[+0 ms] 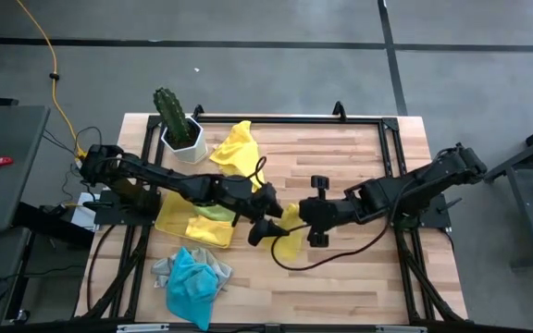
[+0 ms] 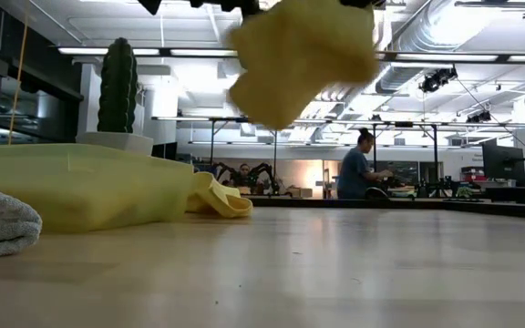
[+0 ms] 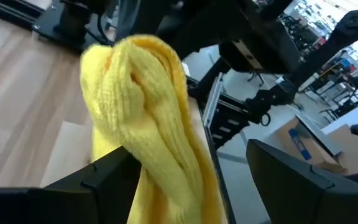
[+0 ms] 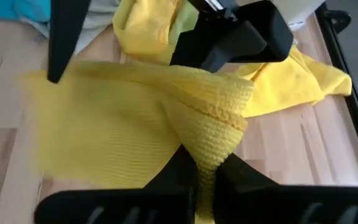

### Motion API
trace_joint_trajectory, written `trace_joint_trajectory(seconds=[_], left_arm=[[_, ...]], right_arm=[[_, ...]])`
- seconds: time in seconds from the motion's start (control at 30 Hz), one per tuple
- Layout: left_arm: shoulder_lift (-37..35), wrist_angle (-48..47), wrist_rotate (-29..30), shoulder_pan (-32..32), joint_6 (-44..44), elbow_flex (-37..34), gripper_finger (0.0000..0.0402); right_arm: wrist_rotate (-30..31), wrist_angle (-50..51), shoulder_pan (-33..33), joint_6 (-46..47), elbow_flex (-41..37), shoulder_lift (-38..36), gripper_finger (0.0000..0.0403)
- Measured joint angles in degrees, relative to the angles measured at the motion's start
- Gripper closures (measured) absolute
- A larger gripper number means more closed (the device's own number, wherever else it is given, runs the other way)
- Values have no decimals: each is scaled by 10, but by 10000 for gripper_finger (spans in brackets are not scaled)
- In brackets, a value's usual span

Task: Fold microfiber towels
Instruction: Put the right yellow microfiber towel into the yellow bin

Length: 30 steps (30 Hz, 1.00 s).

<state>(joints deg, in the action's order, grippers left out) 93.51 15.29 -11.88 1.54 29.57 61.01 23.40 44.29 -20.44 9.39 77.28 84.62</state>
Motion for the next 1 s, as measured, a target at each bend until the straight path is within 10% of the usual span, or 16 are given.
trace_joint_trajectory(seconds=[0.63,1.0], left_arm=[[0,-53,77,6,-17,0,137],[-46,-95,100,3,-73,0,319]], right_arm=[[-62,-52,9,97,0,0,403],[-58,-36,10,100,0,0,403]])
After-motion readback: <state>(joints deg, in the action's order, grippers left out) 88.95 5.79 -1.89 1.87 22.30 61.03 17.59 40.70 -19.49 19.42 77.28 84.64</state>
